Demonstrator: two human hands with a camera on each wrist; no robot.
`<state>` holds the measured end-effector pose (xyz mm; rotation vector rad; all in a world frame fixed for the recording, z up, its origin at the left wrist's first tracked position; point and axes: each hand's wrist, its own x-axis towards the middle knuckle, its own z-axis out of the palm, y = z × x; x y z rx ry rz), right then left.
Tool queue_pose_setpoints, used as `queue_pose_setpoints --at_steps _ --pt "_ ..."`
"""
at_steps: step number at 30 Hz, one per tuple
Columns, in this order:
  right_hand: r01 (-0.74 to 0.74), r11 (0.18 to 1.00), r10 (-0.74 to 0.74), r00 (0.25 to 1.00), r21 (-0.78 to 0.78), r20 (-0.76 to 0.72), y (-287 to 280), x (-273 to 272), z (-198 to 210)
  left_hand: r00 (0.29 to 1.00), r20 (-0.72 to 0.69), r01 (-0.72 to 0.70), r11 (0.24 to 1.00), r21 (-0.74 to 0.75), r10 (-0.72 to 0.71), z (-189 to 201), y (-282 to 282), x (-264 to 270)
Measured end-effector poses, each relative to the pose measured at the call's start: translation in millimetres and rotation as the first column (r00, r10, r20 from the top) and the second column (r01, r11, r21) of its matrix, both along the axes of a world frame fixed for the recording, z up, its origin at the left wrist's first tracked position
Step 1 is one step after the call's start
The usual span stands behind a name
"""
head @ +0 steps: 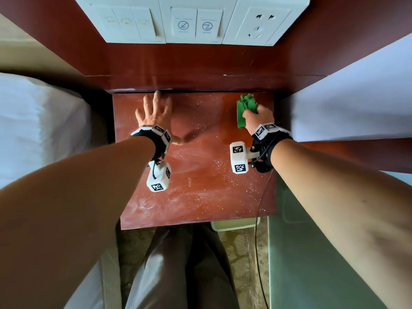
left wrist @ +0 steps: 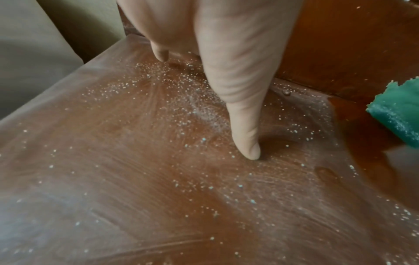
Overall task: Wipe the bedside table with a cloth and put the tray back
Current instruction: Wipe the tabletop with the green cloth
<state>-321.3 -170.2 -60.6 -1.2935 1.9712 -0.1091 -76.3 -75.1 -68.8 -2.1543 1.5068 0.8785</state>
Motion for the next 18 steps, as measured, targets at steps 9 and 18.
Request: queue_pose_setpoints --at_steps 9,18 --pt "-0.076 0.994 0.063 0.985 -0.077 -0.160 -20 31 -9 0.999 0.000 0.036 0.999 0.001 -0.036 -10 7 8" --pt "-0.073 0.994 0.058 0.985 -0.085 -0.165 -24 52 -19 1.000 -0.002 0.030 0.999 0.035 -0.030 -7 4 5"
